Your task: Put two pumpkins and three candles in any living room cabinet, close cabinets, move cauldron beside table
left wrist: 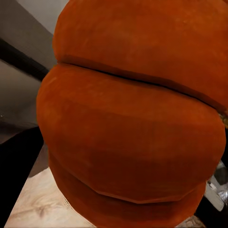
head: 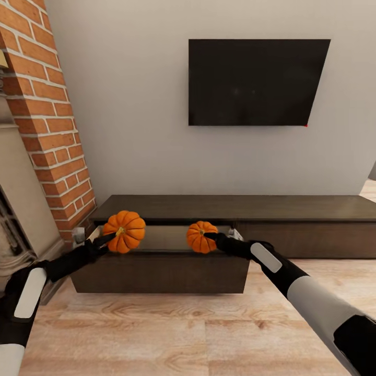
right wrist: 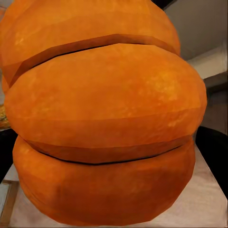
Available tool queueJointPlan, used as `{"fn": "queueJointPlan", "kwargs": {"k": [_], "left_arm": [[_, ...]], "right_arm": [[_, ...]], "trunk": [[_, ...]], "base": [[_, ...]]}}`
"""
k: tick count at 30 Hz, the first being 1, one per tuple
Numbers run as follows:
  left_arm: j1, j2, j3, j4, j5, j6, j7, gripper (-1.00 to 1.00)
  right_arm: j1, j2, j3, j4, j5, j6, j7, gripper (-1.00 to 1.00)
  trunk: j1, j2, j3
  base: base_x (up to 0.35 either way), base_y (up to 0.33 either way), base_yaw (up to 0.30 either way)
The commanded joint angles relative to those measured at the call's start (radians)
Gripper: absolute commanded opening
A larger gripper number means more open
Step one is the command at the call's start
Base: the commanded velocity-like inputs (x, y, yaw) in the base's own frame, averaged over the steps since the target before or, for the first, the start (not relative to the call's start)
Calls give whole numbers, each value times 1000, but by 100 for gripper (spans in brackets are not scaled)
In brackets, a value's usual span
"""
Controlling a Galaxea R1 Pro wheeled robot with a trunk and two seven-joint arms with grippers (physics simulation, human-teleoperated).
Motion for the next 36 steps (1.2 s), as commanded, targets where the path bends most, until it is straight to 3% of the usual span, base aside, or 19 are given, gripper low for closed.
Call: {"fn": "queueJointPlan", "kwargs": {"k": [1, 4, 7, 17, 28, 36], "left_arm": [[-33, 3, 1, 54, 4, 9, -3, -100], [-83, 12, 1, 138, 3, 9, 17, -100], [-117, 12, 1, 195, 9, 8, 104, -100], [-167, 4, 5, 265, 18, 5, 293, -100], [-175, 1, 6, 268, 35, 4, 321, -100], [-175, -2, 5, 274, 35, 3, 322, -100]], "right_arm": [[-5, 10, 4, 0, -5, -1, -31, -100], [-18, 35, 4, 1, -5, -1, -102, -100], [-34, 66, 3, 1, -6, -3, -203, -100], [-80, 166, 2, 7, -10, -35, -457, -100], [-83, 177, 1, 9, -9, -61, -486, -100], [-83, 176, 3, 11, -8, -64, -513, -100]], "trunk": [[0, -1, -1], [0, -1, -1], [0, -1, -1], [0, -1, -1], [0, -1, -1], [0, -1, -1]], "base": [[5, 0, 0], [2, 0, 0], [0, 0, 0], [25, -48, 0], [66, -102, 0], [270, -49, 0]]}}
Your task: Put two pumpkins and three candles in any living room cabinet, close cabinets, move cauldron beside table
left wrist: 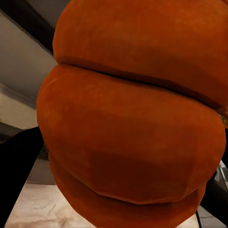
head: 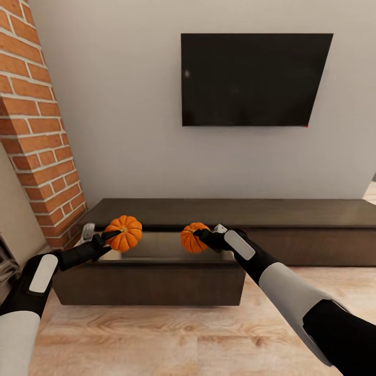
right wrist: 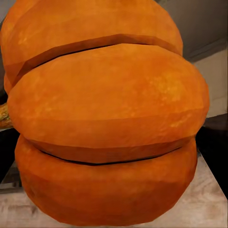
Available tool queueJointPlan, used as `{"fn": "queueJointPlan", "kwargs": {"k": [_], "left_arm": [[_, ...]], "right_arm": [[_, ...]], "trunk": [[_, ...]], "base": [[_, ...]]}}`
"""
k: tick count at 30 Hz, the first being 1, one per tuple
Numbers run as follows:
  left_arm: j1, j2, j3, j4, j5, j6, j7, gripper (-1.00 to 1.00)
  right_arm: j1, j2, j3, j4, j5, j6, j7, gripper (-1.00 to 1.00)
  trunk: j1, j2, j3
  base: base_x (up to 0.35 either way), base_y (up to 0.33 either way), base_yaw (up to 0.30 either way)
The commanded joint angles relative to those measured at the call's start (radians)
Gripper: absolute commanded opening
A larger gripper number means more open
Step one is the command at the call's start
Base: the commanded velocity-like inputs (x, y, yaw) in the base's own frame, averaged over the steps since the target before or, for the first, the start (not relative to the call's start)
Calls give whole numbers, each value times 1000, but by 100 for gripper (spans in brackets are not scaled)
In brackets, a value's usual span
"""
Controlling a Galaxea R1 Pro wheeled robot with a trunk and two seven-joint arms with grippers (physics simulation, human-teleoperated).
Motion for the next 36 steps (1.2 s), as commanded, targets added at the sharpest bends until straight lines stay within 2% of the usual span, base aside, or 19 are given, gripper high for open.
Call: {"fn": "queueJointPlan", "kwargs": {"k": [1, 7, 16, 36], "left_arm": [[-1, 0, 3, 0, 1, 7, -5, -100], [-1, 1, 3, -3, 2, 8, -5, -100], [-1, 2, 2, 0, 2, 8, -5, -100], [-1, 3, 3, 0, 2, 8, -7, -100]], "right_arm": [[-1, -1, 3, -2, -9, -3, -8, -100], [-1, -1, 5, -2, -8, -16, -7, -100], [-1, 0, 5, -2, -9, -15, -3, -100], [-1, -1, 5, -2, -8, -16, -1, -100]], "trunk": [[0, 0, -1], [0, 0, -1], [0, 0, 6], [0, 0, 6]], "base": [[255, -7, 0], [58, -2, -18], [86, 29, -173], [131, 4, -5]]}}
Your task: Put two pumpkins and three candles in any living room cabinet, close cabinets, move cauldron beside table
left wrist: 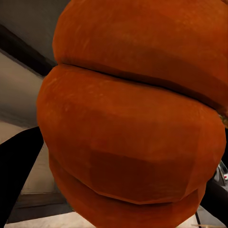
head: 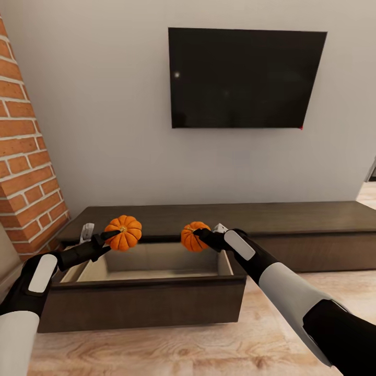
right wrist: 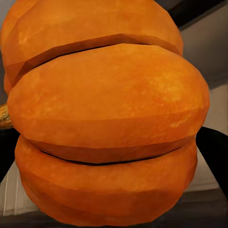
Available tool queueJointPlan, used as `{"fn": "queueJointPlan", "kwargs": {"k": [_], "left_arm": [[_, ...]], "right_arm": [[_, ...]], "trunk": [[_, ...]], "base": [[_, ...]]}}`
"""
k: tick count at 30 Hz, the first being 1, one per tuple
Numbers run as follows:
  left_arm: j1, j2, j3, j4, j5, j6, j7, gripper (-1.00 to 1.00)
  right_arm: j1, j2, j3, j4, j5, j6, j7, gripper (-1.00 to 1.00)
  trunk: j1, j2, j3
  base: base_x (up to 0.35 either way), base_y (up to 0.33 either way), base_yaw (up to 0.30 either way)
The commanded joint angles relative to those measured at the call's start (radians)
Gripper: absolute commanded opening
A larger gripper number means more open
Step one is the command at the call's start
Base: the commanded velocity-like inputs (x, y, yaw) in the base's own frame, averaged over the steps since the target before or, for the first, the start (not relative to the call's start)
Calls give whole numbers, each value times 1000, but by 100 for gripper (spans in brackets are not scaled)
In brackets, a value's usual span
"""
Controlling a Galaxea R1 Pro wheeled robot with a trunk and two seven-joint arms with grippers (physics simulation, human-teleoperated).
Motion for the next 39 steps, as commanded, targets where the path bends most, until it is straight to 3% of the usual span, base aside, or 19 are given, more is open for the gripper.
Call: {"fn": "queueJointPlan", "kwargs": {"k": [1, 30, 35, 39], "left_arm": [[-1, -1, 3, 0, -1, 6, -5, -100], [-1, 6, 6, 51, -14, 4, -4, -100], [0, 6, 5, 55, -14, 3, -3, -100], [0, 8, 5, 107, -18, 2, -2, -100]], "right_arm": [[-1, -1, 3, -2, -8, -1, -8, -100], [-1, 1, 7, -2, -7, -7, -8, -100], [-1, 1, 9, -2, -7, -7, -8, -100], [-1, 1, 9, -2, -7, -7, -8, -100]], "trunk": [[0, 0, -1], [0, 0, -1], [2, -2, -20], [4, -3, -36]], "base": [[229, 0, 0], [17, 0, 0], [0, 0, 0], [0, 0, 0]]}}
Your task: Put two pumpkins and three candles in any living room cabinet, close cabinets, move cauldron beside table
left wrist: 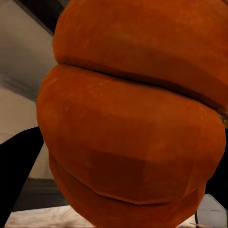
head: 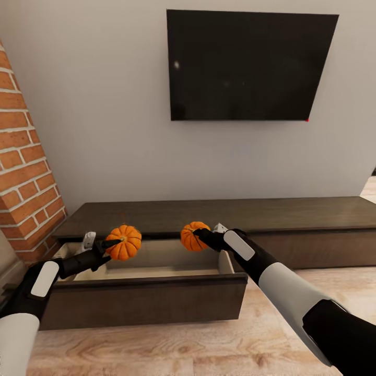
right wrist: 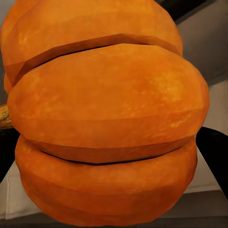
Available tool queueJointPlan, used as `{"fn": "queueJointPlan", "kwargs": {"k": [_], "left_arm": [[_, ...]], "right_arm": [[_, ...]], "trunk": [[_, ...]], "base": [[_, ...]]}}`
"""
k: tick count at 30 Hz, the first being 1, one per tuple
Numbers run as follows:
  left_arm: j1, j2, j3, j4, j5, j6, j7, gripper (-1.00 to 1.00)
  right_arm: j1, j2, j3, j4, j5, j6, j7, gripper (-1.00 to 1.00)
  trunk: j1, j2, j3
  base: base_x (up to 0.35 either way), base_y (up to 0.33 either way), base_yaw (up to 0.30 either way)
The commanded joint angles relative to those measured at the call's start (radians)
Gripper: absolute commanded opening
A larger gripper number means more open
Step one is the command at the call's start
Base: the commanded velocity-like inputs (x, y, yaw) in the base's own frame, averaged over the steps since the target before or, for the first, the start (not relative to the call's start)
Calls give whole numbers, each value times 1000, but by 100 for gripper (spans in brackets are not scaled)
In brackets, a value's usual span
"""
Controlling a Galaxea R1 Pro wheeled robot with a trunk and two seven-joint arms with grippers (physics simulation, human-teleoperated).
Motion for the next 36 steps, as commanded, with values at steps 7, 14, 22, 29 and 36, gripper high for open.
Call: {"fn": "queueJointPlan", "kwargs": {"k": [7, 14, 22, 29, 36], "left_arm": [[-1, 1, 3, 24, 5, 6, -5, -100], [-1, 2, 4, 25, 4, 6, 10, -100], [-1, 2, 5, 25, 12, 8, 46, -100], [-2, 2, 5, 25, 12, 8, 46, -100], [-1, 2, 5, 25, 9, 7, 47, -100]], "right_arm": [[-1, -1, 3, -3, -8, -2, -8, -100], [-1, 0, 3, -3, -8, -8, -8, -100], [-1, 0, 3, -3, -8, -13, -8, -100], [-1, 0, 3, -3, -7, -14, -8, -100], [-1, -1, 5, -3, -7, -15, -13, -100]], "trunk": [[3, -2, -28], [6, -4, -55], [7, -5, -67], [7, -5, -67], [7, -5, -67]], "base": [[0, 0, 0], [0, 0, 0], [0, 0, 0], [40, 0, 0], [133, 0, 0]]}}
